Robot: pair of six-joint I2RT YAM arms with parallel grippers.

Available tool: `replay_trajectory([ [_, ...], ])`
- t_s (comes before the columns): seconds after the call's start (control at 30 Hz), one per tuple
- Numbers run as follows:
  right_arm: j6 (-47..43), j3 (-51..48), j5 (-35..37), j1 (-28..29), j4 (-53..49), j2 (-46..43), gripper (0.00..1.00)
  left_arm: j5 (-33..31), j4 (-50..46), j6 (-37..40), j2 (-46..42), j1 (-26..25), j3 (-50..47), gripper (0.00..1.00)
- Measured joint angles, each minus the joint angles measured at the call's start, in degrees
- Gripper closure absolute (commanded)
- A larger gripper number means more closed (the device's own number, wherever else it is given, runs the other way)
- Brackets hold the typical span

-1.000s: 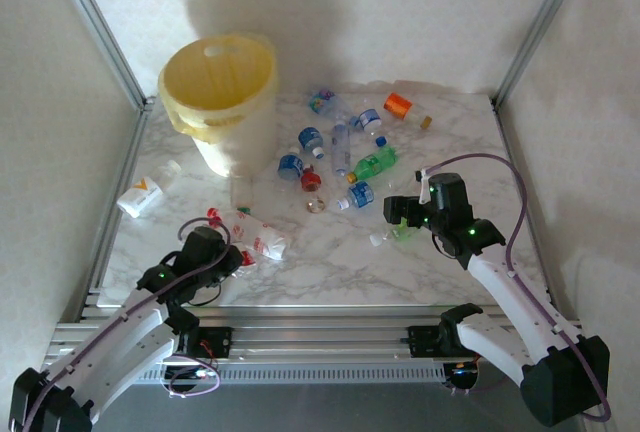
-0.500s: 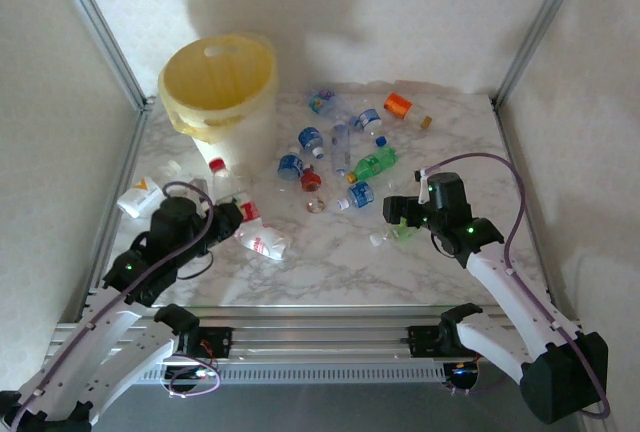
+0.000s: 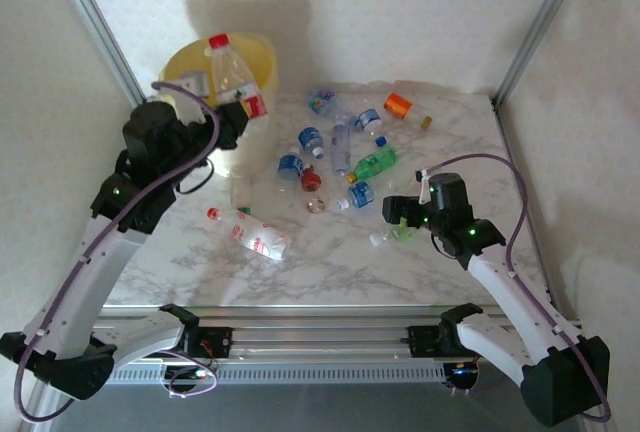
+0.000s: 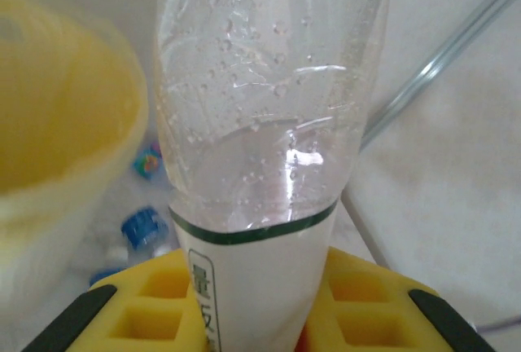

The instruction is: Throw the plastic bottles in the bin

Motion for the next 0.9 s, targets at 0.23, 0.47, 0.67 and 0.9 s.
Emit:
replay_trajectory([
  [0.23, 0.42, 0.00, 0.02, 0.00, -0.85, -1.81, 0.01, 3.04, 2.95, 1.18, 2.97, 8.92, 1.55, 0.81],
  [0.47, 0.68, 0.00, -0.17, 0.00, -0.83, -1.75, 0.01, 7.37, 2.49, 1.51, 14.95, 14.82, 10.36, 0.63],
  [0.67, 1.05, 0.04, -0.22, 0.04, -1.53, -2.08, 0.01, 7.50, 2.62, -0.68, 30.12, 18.62, 17.94, 0.16],
  [0.9, 1.27, 0.48, -0.17, 0.13, -3.65, -4.92, 0.01, 7.74, 2.08, -4.66, 34.60, 19.34, 18.14, 0.01],
])
